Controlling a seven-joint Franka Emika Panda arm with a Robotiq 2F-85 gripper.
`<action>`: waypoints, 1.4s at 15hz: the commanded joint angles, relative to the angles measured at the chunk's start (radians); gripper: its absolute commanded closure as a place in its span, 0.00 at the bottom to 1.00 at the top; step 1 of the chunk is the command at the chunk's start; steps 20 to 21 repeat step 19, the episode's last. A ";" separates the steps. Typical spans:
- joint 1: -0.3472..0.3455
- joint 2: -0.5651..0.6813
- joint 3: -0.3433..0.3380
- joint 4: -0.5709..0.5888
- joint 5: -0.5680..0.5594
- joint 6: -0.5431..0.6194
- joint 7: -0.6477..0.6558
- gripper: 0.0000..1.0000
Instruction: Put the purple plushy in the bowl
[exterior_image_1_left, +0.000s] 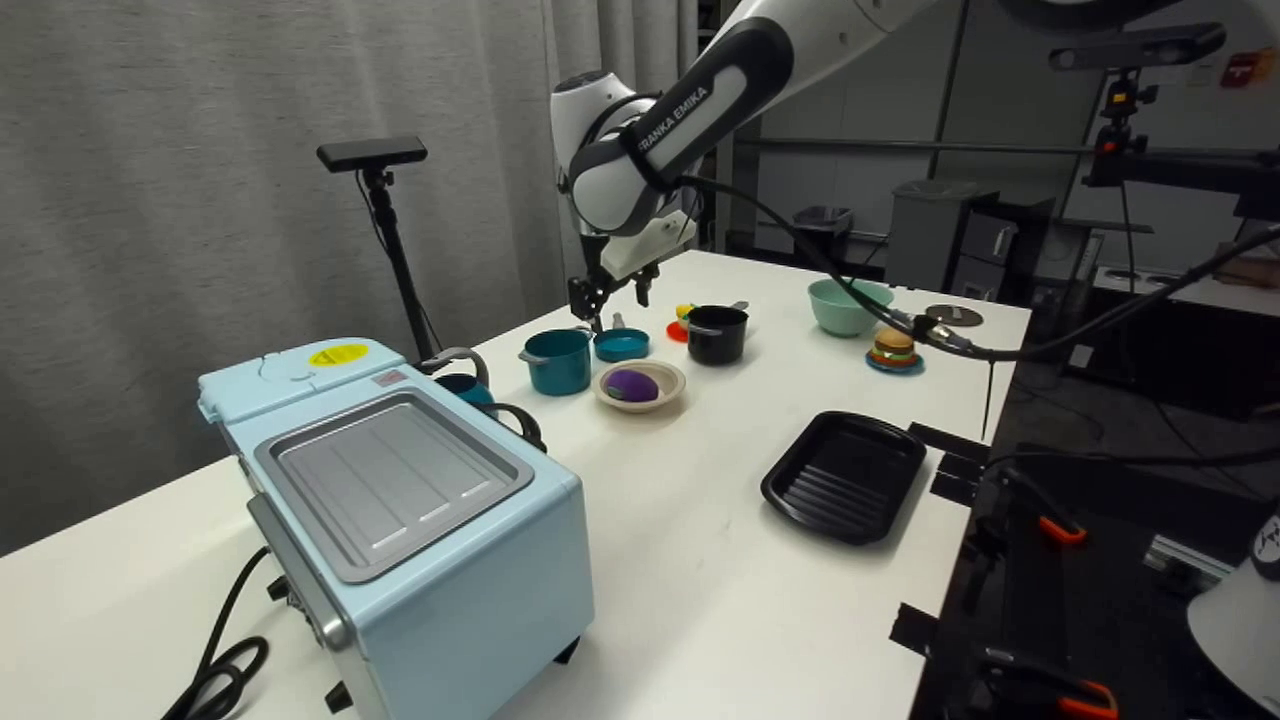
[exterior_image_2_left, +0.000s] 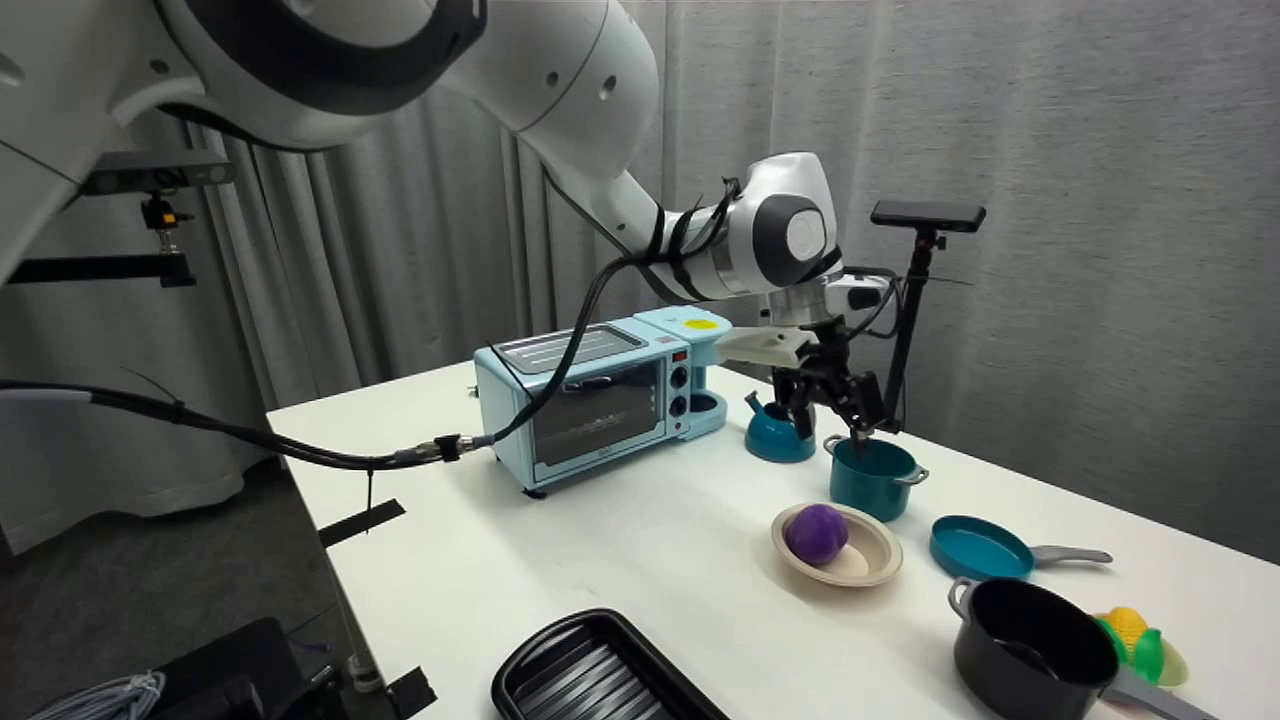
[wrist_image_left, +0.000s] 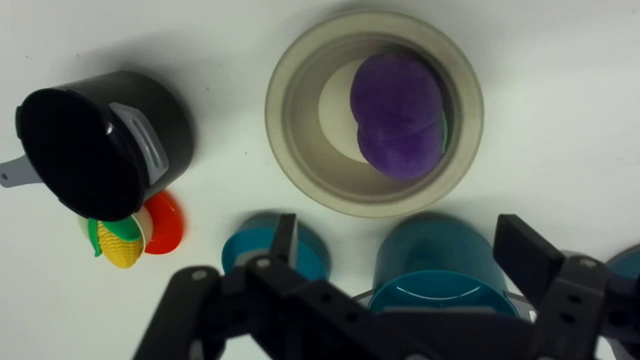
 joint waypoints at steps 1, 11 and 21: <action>0.000 -0.017 0.000 -0.017 0.001 0.002 -0.001 0.00; 0.000 -0.035 0.000 -0.047 0.001 0.008 0.001 0.00; 0.000 -0.035 0.000 -0.047 0.001 0.008 0.001 0.00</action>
